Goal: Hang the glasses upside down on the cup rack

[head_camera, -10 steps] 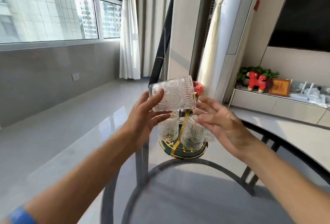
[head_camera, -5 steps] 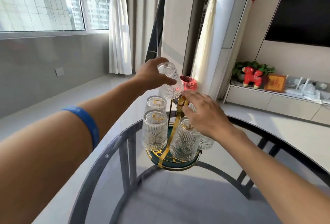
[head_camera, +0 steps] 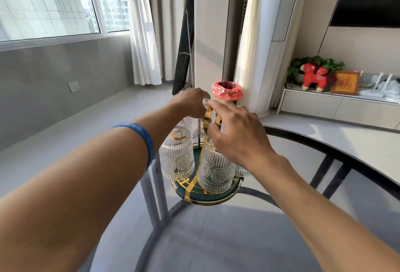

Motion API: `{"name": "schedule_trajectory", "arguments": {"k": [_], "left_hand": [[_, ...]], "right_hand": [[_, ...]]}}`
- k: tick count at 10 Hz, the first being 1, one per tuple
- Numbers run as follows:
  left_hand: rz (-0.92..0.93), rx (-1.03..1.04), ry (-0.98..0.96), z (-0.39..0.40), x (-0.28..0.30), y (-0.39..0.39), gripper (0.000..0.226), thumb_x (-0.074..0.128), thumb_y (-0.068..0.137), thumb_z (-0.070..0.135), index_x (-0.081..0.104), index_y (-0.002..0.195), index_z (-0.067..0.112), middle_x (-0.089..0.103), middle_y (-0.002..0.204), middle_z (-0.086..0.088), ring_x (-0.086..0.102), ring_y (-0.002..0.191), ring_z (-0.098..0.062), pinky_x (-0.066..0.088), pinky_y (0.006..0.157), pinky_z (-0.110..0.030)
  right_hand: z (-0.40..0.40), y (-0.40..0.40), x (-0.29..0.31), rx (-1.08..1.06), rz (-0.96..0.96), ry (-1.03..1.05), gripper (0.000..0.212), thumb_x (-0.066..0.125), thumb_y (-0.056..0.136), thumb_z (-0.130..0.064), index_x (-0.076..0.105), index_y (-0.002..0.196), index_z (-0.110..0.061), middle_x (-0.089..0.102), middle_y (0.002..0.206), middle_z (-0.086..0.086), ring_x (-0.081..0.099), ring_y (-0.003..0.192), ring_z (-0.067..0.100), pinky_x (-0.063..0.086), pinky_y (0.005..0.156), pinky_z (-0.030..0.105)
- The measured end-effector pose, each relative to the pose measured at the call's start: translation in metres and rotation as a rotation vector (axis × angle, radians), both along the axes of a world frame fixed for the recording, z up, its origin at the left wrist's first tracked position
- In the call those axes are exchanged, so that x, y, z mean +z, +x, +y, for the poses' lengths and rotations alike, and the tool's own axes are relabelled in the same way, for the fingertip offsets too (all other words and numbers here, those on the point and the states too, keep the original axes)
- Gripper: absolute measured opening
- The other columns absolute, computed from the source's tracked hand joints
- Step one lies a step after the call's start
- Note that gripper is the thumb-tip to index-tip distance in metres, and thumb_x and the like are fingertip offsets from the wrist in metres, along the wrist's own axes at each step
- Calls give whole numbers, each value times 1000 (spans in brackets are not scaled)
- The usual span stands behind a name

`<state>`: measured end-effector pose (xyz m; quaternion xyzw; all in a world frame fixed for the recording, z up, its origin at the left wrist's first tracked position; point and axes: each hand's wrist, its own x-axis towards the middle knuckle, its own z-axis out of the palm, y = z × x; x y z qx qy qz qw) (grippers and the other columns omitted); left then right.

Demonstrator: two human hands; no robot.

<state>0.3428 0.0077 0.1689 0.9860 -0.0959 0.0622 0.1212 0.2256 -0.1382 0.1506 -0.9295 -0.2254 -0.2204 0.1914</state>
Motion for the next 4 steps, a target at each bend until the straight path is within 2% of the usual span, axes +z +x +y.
{"name": "schedule_trajectory", "arguments": {"k": [1,2,3,4], "left_hand": [[-13,-23,59,1,-1,3,29,65,80,21,65,109,25,68,113,-10,62,103,-30,53,89,-47],[2,-28,120,1,-3,1,29,66,81,24,63,110,22,67,115,-13,61,104,-33,53,89,-47],[99,-46,168,-1,6,-2,64,69,84,32,42,139,15,54,139,-14,53,123,-33,45,101,-46],[167,-45,69,5,14,-9,85,73,83,30,23,151,15,41,151,-15,43,135,-34,37,110,-45]], "right_hand": [[-3,5,5,-21,5,-4,57,43,89,-34,39,144,-25,40,152,-3,46,127,25,33,102,45],[1,0,-2,-19,9,-20,58,43,88,-34,37,145,-24,38,154,-2,44,128,26,33,102,46],[-5,4,7,-21,21,-67,58,41,91,-35,32,147,-27,33,156,-4,38,134,27,30,105,48],[-11,8,20,-5,94,-186,57,39,94,-40,25,149,-32,25,159,-7,25,143,25,21,112,48]]}}
